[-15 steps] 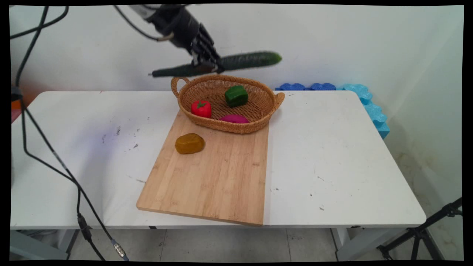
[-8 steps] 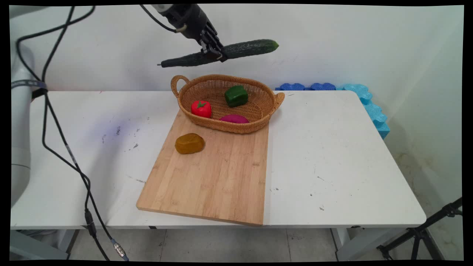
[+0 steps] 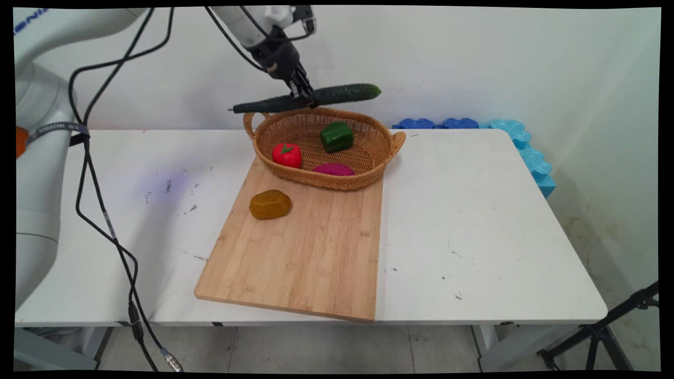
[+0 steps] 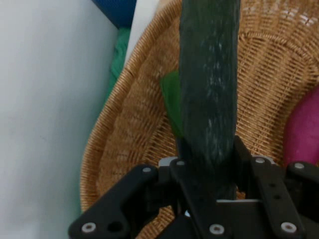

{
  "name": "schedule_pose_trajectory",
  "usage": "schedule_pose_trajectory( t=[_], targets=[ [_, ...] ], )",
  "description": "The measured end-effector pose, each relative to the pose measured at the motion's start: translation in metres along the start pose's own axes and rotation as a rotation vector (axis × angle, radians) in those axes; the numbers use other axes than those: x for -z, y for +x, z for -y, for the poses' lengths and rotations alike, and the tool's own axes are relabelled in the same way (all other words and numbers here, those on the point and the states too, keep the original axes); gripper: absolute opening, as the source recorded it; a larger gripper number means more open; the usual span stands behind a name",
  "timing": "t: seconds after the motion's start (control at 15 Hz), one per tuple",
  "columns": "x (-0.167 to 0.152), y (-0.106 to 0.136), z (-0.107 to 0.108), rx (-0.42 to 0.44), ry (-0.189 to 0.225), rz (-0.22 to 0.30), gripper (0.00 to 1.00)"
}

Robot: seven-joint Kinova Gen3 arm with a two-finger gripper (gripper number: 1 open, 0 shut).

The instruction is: Place the picked object in the vegetable basket

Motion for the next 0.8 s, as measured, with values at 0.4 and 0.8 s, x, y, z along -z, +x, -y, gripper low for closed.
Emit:
schedule_pose_trajectory(
  t=[0.4,0.8],
  targets=[
    [-0.032,-0.007,0.000,0.016,-0.041,0.037,0.00],
    [-0.052,-0.011,-0.003,0.027,-0.069,0.047,0.00]
  ],
)
